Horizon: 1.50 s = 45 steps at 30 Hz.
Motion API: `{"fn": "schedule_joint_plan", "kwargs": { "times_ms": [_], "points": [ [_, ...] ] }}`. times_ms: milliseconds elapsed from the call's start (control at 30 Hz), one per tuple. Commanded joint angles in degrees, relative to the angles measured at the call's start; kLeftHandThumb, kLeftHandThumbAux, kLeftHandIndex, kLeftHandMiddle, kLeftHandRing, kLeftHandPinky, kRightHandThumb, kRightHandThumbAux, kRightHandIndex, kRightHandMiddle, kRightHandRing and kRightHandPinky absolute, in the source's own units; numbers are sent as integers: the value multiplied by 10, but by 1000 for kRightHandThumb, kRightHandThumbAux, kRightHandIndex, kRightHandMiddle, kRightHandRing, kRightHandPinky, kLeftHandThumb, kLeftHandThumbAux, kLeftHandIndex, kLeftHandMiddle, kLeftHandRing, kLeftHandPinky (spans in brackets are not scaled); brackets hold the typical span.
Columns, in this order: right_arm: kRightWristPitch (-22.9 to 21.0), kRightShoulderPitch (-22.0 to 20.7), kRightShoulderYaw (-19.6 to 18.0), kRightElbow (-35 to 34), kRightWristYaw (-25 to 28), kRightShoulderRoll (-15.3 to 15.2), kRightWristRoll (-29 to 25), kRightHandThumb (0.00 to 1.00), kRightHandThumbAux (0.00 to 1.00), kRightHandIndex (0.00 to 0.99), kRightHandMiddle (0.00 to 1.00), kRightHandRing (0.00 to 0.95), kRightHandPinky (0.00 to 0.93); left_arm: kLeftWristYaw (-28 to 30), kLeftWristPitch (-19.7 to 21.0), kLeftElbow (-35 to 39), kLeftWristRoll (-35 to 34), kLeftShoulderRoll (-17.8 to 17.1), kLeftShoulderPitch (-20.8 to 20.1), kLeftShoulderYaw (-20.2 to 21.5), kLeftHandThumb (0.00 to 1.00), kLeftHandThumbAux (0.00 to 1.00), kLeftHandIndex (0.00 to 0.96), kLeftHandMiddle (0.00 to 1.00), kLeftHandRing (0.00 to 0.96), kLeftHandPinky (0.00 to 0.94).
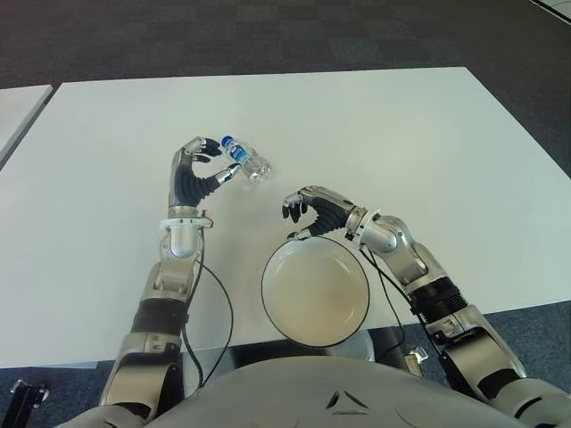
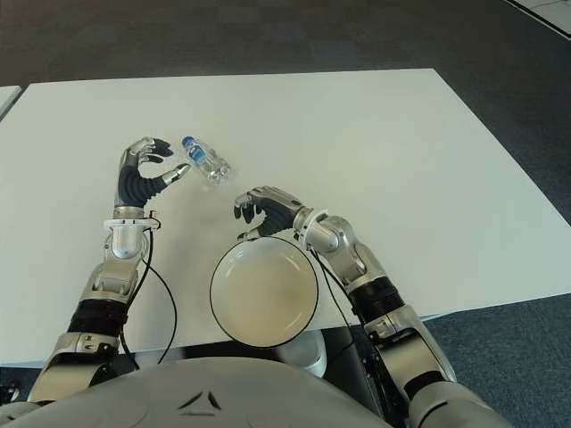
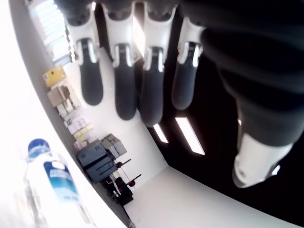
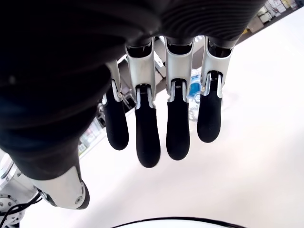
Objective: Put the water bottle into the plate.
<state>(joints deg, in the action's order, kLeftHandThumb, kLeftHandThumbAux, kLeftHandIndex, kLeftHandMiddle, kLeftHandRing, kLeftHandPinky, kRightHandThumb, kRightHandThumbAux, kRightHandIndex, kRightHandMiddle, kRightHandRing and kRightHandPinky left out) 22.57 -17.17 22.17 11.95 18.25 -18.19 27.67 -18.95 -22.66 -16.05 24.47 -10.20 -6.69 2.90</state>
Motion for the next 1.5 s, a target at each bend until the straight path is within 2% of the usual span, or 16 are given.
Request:
{"fn": "schedule_joint_plan", "kwargs": {
  "times_ms": [33,133,167,233,267,333,433,600,667,833,967,1067,1167,1367,1500],
  "points": [
    [-29,-34,-13,2,-32,31,1,687,738,412,584,598,590,-16,17,-8,16,-7,-7,-8,833,679,407,456,359,379],
    [-55,-74,-18,3,-59,53,19,677,738,407,525,551,540,-21,18,-26,3,-2,-18,-5,835,678,416,451,361,405],
    [-59,-83,-19,8,-70,57,26,517,732,330,480,511,502,-23,15,-34,-4,2,-20,-4,837,678,425,447,372,422],
    [-70,-101,-18,21,-93,65,42,367,721,257,418,451,449,-28,8,-49,-22,12,-23,0,839,677,435,443,387,440],
    [-79,-111,-17,29,-103,70,49,311,715,227,389,421,423,-32,6,-52,-32,21,-22,3,839,677,440,441,393,448],
    [-96,-132,-14,49,-123,79,62,267,702,191,352,386,397,-40,6,-57,-50,37,-19,8,840,676,448,440,409,462],
    [-118,-177,-8,101,-156,99,79,256,680,143,291,328,356,-49,13,-57,-79,62,-15,19,842,675,461,441,439,476],
    [-137,-277,13,231,-203,129,105,285,657,86,195,236,284,-38,28,-54,-144,96,-7,40,840,675,451,454,482,496],
    [-137,-297,19,260,-212,133,110,310,648,61,144,180,232,-30,26,-58,-162,103,-4,45,837,676,435,464,513,515],
    [-146,-359,41,353,-233,158,124,346,623,21,60,82,139,10,-22,-98,-213,107,-3,52,832,679,411,485,577,566],
    [-158,-402,55,422,-241,180,129,375,598,4,13,20,90,36,-44,-118,-229,104,-5,53,831,679,404,497,608,590],
    [-172,-430,66,467,-240,194,135,391,585,1,4,6,77,38,-55,-133,-208,89,-4,46,831,679,404,500,616,590],
    [-184,-451,80,509,-238,206,141,391,584,0,1,2,55,24,-62,-143,-160,61,-5,35,831,679,408,490,574,530],
    [-201,-473,103,566,-237,223,149,371,589,0,0,0,27,-39,-14,-96,-8,-3,0,3,831,681,402,477,482,461],
    [-211,-478,118,592,-229,229,154,357,590,0,0,0,21,-85,27,-119,78,-45,-33,-26,834,678,410,468,450,448]
  ]
}}
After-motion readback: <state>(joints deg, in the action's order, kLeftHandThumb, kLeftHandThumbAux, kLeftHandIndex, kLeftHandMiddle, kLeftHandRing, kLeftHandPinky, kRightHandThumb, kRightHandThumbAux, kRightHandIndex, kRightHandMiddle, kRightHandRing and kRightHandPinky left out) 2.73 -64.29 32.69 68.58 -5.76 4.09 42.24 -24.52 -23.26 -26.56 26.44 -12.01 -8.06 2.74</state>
